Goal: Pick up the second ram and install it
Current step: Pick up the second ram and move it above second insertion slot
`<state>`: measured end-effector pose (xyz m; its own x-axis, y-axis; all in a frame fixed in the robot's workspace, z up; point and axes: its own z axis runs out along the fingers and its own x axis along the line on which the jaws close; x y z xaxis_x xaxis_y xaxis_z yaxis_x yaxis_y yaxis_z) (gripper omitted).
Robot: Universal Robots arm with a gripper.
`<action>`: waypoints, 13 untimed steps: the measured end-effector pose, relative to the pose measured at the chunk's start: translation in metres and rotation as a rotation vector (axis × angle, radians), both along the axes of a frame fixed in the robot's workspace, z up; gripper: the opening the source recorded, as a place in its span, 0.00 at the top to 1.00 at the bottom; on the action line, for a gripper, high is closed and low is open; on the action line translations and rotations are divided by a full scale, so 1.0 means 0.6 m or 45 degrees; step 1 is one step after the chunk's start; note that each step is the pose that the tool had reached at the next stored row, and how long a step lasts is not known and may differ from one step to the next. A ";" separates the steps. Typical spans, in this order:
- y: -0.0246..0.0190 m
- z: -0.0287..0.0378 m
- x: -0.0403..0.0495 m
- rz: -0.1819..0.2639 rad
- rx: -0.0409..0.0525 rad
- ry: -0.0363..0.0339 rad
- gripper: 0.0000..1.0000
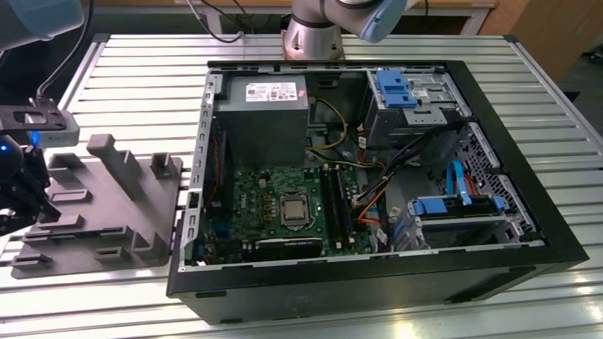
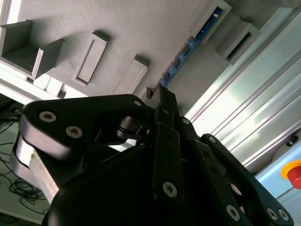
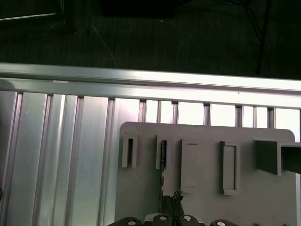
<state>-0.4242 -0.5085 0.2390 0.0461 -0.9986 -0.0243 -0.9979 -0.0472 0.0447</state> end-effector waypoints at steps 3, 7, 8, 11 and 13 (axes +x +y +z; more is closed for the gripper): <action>-0.0012 -0.002 0.002 0.000 0.000 0.0000 0.89; -0.0032 -0.004 0.004 0.000 0.000 -0.0001 0.89; -0.0037 -0.004 0.004 0.000 0.000 0.0000 0.89; -0.0054 -0.006 0.005 0.000 0.000 -0.0002 0.89; -0.0064 -0.007 0.006 0.000 0.000 -0.0001 0.89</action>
